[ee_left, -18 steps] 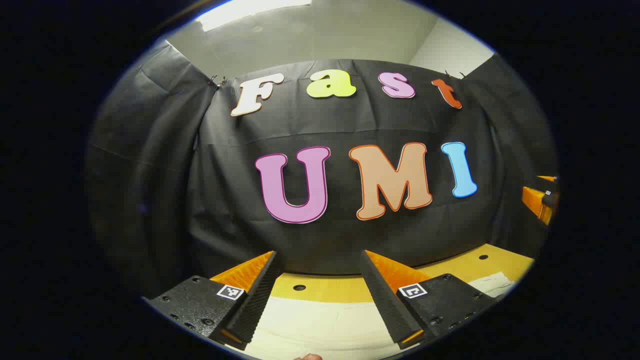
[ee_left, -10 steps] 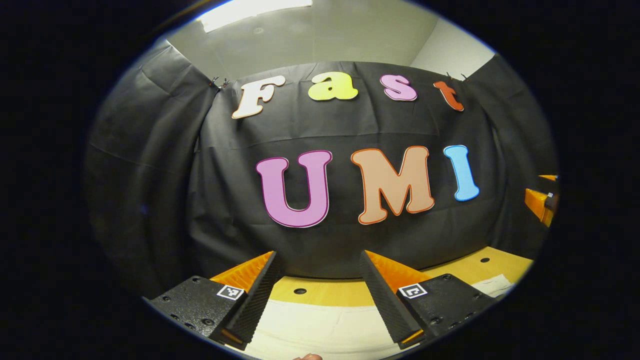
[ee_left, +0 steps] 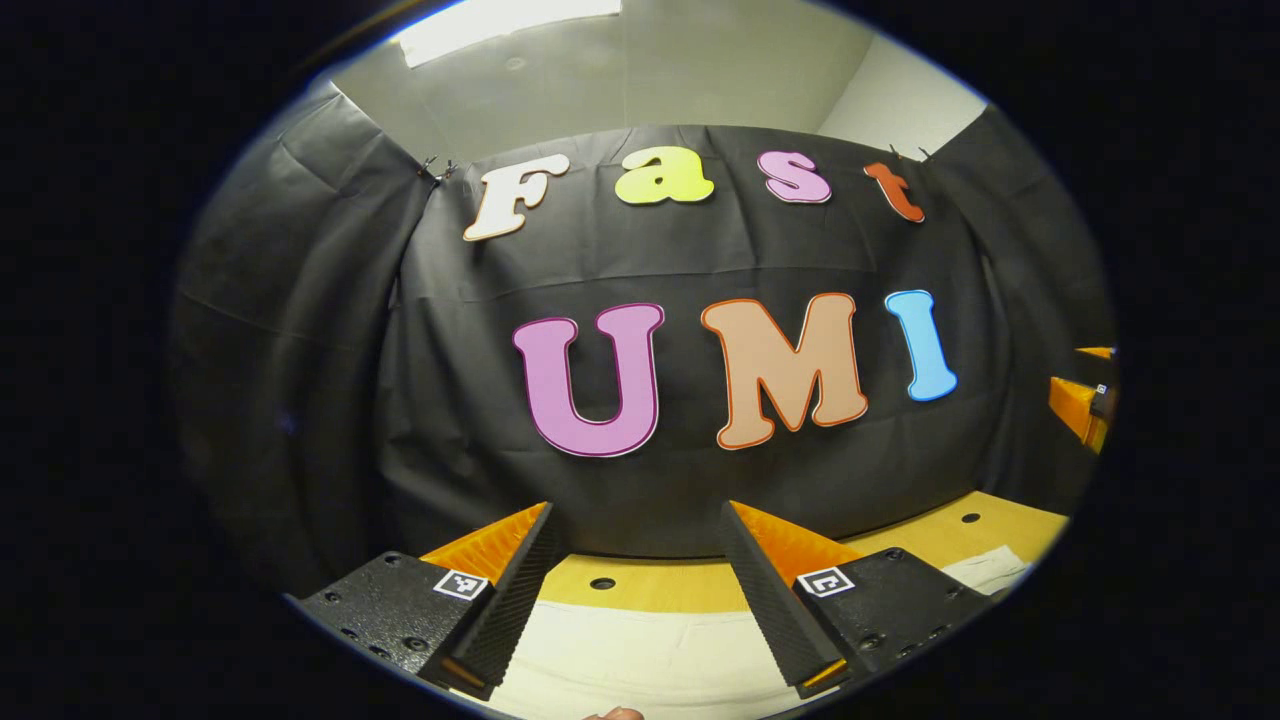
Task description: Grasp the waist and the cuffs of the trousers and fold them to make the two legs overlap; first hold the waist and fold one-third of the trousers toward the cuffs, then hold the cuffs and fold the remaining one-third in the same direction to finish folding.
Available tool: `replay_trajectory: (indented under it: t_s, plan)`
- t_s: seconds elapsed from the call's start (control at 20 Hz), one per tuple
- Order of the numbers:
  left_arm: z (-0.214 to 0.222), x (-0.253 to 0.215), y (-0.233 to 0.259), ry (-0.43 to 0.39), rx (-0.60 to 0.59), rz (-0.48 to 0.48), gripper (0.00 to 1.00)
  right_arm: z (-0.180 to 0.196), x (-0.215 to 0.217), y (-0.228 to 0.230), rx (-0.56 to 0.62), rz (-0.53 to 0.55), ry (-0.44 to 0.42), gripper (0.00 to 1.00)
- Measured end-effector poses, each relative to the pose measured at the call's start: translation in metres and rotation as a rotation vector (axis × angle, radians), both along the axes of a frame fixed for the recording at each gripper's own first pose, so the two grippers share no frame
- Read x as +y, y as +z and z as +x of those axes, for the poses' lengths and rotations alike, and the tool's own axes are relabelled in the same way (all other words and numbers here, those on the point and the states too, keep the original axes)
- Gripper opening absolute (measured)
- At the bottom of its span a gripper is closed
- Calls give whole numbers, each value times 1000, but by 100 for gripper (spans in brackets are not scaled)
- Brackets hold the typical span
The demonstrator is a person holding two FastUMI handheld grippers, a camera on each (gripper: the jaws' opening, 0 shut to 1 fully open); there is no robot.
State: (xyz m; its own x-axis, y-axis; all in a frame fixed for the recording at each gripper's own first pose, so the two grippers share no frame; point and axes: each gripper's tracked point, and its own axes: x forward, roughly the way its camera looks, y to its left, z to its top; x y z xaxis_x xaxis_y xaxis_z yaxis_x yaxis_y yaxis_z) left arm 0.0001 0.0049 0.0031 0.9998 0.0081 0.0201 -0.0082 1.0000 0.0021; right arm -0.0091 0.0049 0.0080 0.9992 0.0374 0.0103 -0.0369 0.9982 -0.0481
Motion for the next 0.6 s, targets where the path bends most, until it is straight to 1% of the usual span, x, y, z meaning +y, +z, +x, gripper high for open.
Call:
replay_trajectory:
  t_s: [0.05, 0.1, 0.15, 0.2, 0.25, 0.35, 0.4, 0.5, 0.55, 0.6]
  plan:
    - [-1, 1, 1, 1, 1, 1, 96, -1, -1, 1, -1, -6, -2, 97]
    - [-2, 2, -1, 2, 1, -1, 98, -2, -2, 1, -3, -12, -2, 97]
    - [-2, 1, -2, 2, 2, -5, 96, -4, -3, 0, -3, -17, -2, 97]
    - [-3, 1, -2, 3, 3, -8, 98, -6, -4, -1, -1, -23, -1, 97]
    - [-4, 2, -2, 3, 3, -9, 96, -7, -7, -2, 1, -30, -1, 97]
    - [-4, 3, -3, 4, 6, -7, 96, -10, -9, -4, 4, -44, -1, 97]
    - [-4, 3, -5, 4, 7, -7, 98, -11, -12, -5, 6, -53, -3, 97]
    - [-4, 1, -5, 2, 9, -5, 98, -14, -21, -7, 5, -73, -13, 97]
    - [-4, 1, -5, 1, 9, -5, 96, -16, -24, -8, 9, -81, -14, 97]
    - [-5, 1, -6, 0, 11, -6, 96, -17, -26, -12, 15, -87, -8, 97]
